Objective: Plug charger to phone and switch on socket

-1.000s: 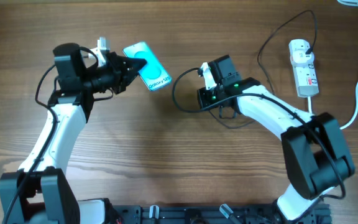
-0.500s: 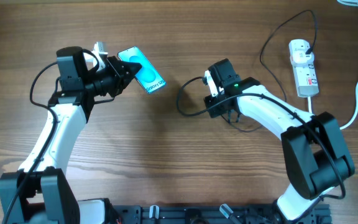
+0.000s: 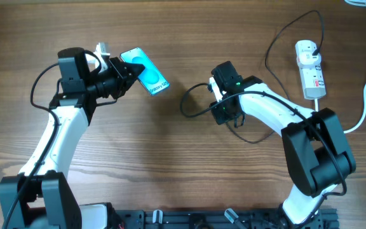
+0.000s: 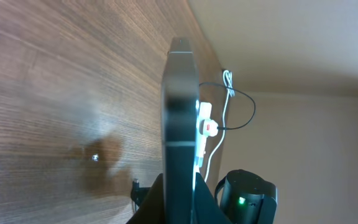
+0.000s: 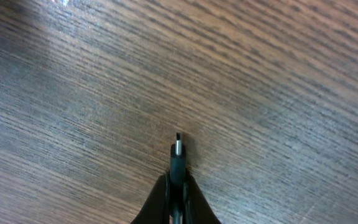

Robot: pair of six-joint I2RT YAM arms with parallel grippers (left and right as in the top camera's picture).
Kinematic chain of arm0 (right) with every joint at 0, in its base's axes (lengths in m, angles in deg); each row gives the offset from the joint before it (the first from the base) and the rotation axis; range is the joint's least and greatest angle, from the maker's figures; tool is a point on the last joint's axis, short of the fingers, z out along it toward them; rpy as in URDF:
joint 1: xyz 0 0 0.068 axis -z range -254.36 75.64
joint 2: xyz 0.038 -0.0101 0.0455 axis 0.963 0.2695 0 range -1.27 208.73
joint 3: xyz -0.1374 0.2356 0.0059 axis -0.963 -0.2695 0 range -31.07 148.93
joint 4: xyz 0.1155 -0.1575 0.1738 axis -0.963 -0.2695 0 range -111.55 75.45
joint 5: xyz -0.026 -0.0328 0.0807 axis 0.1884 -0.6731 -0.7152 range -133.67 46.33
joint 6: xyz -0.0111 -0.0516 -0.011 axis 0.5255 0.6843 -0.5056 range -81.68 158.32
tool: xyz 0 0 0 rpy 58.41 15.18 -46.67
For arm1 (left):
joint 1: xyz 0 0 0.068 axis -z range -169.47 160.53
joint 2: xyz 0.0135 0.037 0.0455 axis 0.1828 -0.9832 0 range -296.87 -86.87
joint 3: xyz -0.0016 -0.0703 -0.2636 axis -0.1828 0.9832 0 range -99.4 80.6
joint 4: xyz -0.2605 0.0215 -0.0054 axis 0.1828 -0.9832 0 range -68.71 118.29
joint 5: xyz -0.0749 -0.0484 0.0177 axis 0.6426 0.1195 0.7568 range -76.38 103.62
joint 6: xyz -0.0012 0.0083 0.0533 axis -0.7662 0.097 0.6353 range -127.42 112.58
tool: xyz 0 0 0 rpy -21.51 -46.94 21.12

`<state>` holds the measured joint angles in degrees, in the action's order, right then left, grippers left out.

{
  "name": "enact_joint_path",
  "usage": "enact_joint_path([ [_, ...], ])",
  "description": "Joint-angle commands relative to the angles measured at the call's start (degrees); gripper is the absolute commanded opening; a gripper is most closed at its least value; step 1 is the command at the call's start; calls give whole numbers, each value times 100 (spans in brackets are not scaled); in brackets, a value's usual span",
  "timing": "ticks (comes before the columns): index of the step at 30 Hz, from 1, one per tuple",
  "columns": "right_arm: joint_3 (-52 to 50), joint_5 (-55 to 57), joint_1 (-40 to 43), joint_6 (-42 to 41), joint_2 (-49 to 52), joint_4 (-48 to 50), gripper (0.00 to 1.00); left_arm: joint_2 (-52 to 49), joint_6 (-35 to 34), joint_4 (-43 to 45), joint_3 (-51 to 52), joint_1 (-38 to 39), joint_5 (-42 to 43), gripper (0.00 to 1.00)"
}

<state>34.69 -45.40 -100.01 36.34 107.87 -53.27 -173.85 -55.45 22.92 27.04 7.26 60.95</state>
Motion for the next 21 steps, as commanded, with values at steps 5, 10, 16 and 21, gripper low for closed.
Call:
enact_joint_path([
  [5, 332, -3283, 739, 319, -1349, -911, 5, 96, -833, 1714, -33, -79, 1211, 4],
  [10, 310, -6620, 1519, 313, -2345, -970, 4, 96, -2076, 3827, -33, -107, 2041, 4],
  [16, 116, -8236, 863, 262, -2273, -396, 4, 96, -3388, 4940, -33, -107, 2306, 4],
  [21, 116, -8111, 310, -1279, -2273, 776, 4, 96, -3665, 5152, -33, -61, 2702, 4],
])
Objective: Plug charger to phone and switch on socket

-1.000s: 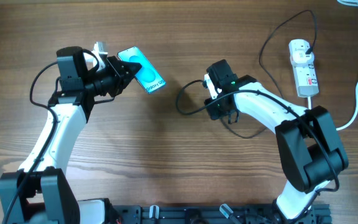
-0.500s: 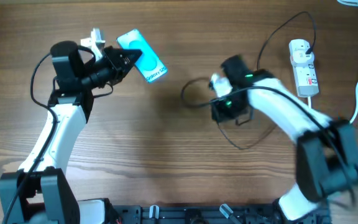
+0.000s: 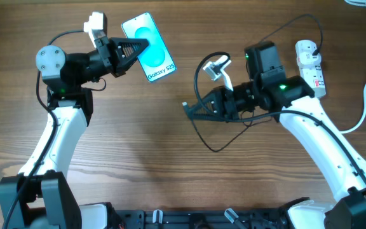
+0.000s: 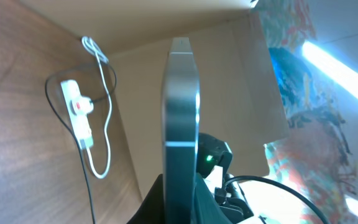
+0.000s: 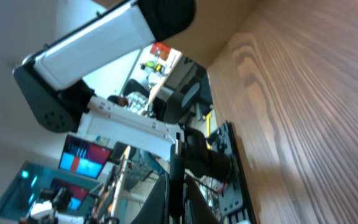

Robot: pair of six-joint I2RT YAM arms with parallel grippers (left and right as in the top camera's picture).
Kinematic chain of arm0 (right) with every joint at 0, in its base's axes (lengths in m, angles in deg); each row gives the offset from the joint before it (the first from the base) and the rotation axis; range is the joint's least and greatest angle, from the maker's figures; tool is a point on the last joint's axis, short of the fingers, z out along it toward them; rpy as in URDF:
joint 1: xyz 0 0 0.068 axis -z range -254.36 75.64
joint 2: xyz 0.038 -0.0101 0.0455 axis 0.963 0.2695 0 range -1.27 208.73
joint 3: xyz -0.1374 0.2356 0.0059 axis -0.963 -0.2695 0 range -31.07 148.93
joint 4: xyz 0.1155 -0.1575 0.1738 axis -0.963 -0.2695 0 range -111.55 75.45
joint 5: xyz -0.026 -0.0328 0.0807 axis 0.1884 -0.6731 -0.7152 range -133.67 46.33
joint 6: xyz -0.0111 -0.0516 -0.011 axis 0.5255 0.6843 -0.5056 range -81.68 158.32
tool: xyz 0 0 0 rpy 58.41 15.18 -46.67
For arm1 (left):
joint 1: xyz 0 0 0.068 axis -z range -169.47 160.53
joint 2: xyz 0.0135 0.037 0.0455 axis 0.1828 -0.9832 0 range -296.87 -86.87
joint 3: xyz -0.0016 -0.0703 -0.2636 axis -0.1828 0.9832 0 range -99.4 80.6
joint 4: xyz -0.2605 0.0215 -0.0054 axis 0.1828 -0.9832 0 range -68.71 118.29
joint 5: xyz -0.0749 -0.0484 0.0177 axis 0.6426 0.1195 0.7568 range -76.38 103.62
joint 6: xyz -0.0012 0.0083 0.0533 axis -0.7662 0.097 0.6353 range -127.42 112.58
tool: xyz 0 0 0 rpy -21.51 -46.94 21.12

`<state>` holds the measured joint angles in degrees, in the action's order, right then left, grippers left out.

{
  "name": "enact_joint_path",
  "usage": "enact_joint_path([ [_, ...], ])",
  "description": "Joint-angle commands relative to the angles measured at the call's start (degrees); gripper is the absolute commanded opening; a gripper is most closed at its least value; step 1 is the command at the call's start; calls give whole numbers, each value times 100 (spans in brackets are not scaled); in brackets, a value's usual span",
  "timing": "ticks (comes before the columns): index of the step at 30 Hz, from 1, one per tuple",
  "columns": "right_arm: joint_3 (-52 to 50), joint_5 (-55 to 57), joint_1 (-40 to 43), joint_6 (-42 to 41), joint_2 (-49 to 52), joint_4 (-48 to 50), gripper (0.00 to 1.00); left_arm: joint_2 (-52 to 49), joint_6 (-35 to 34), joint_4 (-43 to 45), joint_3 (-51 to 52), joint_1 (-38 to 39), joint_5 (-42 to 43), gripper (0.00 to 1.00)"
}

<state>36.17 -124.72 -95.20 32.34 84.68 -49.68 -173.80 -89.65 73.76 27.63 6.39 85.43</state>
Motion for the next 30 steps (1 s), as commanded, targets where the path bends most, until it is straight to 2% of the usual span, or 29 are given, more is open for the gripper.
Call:
enact_joint_path([
  [1, -33, 92, -219, -1226, 46, 608, 4, 92, -245, 68, -92, 72, 254, 4],
  [3, -33, 691, -310, -1825, 46, 890, 4, 92, -243, 70, -92, 170, 256, 4],
  [8, -33, 697, -374, -2551, 48, 1683, 4, 92, -221, 238, -92, 245, 273, 4],
  [14, -33, 695, -374, -2579, 48, 1847, 4, 92, -223, 236, -92, 245, 387, 4],
  [21, -33, 658, -374, -3008, 48, 2400, 4, 92, -225, 236, -92, 245, 424, 4],
  [30, -33, 723, -374, -3001, 52, 2400, 4, 92, -400, 236, -92, 245, 422, 4],
])
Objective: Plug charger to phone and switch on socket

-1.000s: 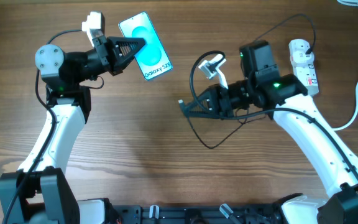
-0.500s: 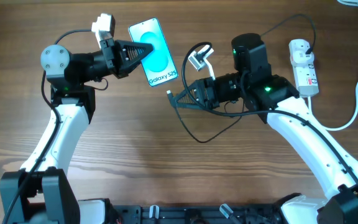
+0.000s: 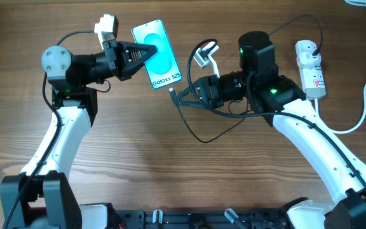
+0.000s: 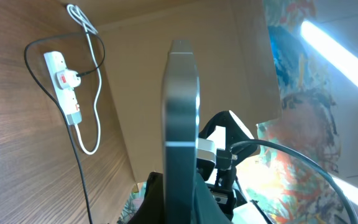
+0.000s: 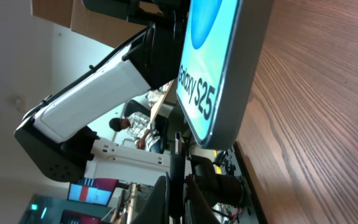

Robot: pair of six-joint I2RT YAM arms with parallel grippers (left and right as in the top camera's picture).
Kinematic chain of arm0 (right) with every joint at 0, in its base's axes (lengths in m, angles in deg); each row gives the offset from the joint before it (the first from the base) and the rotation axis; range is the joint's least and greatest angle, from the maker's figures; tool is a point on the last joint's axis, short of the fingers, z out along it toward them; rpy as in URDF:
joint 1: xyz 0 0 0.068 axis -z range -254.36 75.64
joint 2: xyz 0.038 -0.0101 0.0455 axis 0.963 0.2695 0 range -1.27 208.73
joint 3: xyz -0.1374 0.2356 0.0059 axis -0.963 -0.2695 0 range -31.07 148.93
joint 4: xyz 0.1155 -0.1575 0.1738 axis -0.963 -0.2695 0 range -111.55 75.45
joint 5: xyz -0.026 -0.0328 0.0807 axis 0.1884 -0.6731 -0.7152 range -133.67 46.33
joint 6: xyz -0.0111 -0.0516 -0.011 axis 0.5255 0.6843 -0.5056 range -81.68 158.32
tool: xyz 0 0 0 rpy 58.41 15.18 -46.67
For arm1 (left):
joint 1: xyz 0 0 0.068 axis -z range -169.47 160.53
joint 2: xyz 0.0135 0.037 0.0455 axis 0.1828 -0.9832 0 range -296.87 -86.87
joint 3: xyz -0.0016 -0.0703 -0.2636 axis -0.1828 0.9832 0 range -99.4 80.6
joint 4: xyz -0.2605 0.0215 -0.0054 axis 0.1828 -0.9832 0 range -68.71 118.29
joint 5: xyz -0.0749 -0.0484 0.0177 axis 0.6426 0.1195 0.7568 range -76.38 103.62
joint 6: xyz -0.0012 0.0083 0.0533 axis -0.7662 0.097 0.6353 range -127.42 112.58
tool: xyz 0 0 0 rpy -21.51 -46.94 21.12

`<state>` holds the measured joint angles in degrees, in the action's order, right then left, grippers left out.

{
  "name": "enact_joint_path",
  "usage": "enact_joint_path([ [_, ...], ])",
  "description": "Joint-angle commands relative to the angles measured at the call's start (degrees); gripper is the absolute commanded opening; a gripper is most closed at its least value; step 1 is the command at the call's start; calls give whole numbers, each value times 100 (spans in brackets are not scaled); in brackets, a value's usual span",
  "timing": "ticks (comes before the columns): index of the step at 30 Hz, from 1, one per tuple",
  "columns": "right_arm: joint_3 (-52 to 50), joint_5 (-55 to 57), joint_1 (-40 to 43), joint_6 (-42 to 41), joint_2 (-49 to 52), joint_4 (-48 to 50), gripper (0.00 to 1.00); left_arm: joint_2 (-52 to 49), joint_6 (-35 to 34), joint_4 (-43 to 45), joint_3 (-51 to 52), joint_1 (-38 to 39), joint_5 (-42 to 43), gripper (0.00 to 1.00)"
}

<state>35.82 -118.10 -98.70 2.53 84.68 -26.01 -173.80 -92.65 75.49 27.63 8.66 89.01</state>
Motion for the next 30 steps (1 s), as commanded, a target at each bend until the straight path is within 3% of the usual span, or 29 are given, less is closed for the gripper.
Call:
enact_joint_path([
  [1, 2, 63, -24, -20, 52, 33, 4, 92, -162, 66, -92, 17, 57, 4],
  [9, 2, 125, -24, -24, 52, 35, 4, 92, -396, 66, -92, 79, 63, 4],
  [30, 2, -120, -22, -199, 52, 160, 4, 92, -48, 184, -92, 140, 68, 4],
])
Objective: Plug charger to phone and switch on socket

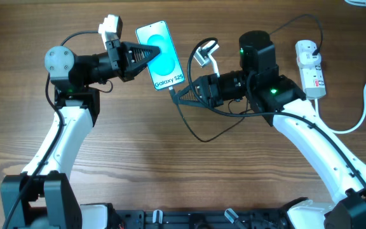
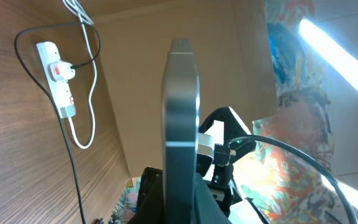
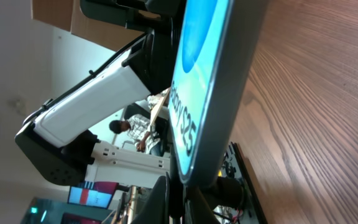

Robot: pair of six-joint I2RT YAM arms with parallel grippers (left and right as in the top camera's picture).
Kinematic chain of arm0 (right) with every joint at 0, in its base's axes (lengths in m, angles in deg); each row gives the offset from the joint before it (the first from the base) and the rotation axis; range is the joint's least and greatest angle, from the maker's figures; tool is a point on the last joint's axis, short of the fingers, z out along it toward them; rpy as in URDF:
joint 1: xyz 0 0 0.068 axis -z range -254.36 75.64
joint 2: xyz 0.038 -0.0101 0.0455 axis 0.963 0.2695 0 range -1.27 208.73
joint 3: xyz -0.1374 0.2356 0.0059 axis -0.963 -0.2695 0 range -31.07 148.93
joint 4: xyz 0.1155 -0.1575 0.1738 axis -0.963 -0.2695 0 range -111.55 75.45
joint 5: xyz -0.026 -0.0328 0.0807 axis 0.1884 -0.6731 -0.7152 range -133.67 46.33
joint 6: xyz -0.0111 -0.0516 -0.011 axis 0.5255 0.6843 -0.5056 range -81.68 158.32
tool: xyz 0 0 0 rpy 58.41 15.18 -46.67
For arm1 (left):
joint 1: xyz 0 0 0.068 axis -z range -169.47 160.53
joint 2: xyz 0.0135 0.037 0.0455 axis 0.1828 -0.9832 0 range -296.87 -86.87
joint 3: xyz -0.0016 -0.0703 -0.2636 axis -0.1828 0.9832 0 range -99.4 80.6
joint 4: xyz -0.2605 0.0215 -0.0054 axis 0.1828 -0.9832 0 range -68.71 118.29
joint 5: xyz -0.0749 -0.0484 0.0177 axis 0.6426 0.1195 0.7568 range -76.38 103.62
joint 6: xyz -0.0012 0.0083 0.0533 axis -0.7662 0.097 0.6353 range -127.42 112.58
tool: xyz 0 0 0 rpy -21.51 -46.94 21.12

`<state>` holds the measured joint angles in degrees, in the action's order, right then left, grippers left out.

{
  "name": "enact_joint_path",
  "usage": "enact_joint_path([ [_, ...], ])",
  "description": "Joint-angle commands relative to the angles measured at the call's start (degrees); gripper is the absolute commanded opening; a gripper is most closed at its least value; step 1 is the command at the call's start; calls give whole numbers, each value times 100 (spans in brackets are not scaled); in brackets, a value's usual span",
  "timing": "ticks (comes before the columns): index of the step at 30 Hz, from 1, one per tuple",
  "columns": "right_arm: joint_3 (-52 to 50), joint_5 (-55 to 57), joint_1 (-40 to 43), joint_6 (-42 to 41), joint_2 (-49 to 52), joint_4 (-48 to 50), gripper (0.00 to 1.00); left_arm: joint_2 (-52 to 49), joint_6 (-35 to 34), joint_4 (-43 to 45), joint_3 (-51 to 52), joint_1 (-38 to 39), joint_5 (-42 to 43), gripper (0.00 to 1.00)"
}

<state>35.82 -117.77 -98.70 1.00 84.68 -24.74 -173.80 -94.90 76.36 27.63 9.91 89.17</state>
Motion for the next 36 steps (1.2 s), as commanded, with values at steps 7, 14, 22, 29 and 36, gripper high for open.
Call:
enact_joint_path([
  [7, 2, -66, 4, -186, 52, 33, 4, 92, 173, 105, -92, 15, 52, 4],
  [14, 2, -83, 57, -229, 52, 11, 4, 92, 173, 105, -92, -20, -46, 4],
  [22, 2, -107, 57, -229, 52, 7, 4, 92, 153, 105, -92, -28, -57, 4],
  [29, 2, -127, 57, -227, 52, 9, 4, 92, 151, 105, -92, -166, -57, 4],
  [36, 2, -33, 57, -236, 52, 13, 4, 92, 129, 105, -92, -162, -52, 4],
])
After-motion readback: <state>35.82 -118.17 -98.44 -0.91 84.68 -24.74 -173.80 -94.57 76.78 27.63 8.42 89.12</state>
